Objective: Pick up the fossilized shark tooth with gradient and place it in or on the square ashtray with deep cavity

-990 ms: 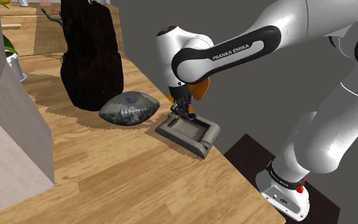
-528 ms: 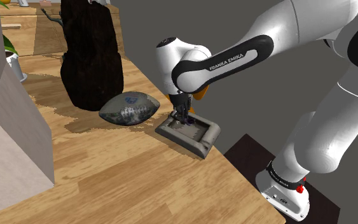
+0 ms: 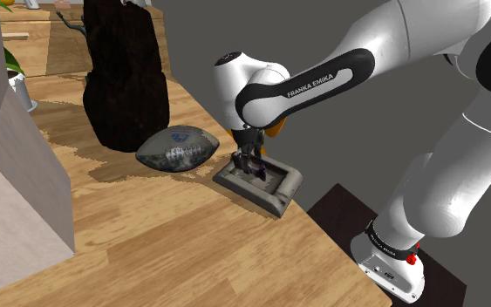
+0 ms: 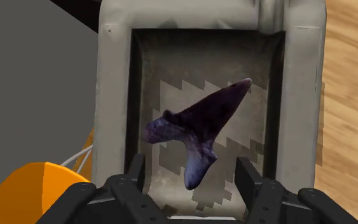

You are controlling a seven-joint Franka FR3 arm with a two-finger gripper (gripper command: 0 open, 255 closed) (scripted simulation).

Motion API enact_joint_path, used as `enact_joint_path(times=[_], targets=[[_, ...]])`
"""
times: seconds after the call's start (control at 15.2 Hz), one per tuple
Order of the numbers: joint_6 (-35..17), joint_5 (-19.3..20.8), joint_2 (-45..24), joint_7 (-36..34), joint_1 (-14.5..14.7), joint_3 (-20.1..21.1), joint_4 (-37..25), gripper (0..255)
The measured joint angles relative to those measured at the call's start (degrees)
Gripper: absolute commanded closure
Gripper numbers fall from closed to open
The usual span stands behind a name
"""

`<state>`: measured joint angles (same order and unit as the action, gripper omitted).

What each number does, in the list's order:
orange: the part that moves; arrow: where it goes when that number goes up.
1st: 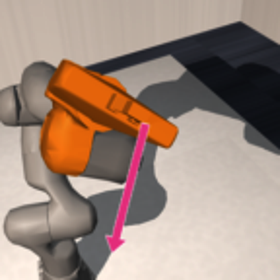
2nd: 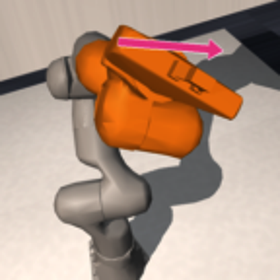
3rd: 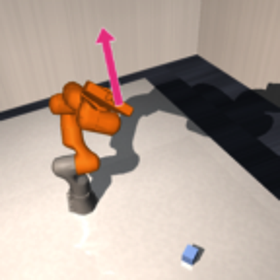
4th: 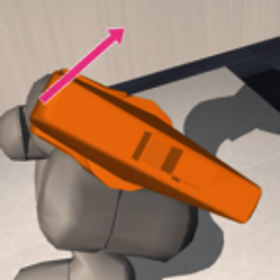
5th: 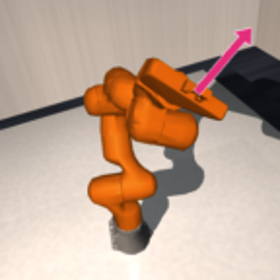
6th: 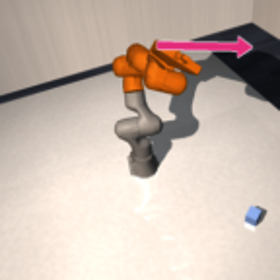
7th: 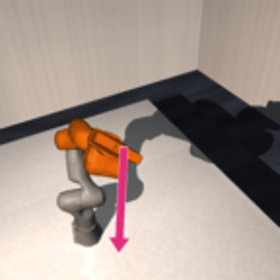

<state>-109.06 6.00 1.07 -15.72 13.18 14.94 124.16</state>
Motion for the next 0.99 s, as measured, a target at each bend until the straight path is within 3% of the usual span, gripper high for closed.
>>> enact_joint_path(times=[0.26,0.66,0.99], targets=[[0.00,0.00,0.00,0.00,0.00,0.00,0.00,0],[6.80,-0.46,0.56,0.35,0.24,0.25,-6.31,0],[7.27,-0.50,0.54,0.29,0.30,0.30,-6.74,0]])
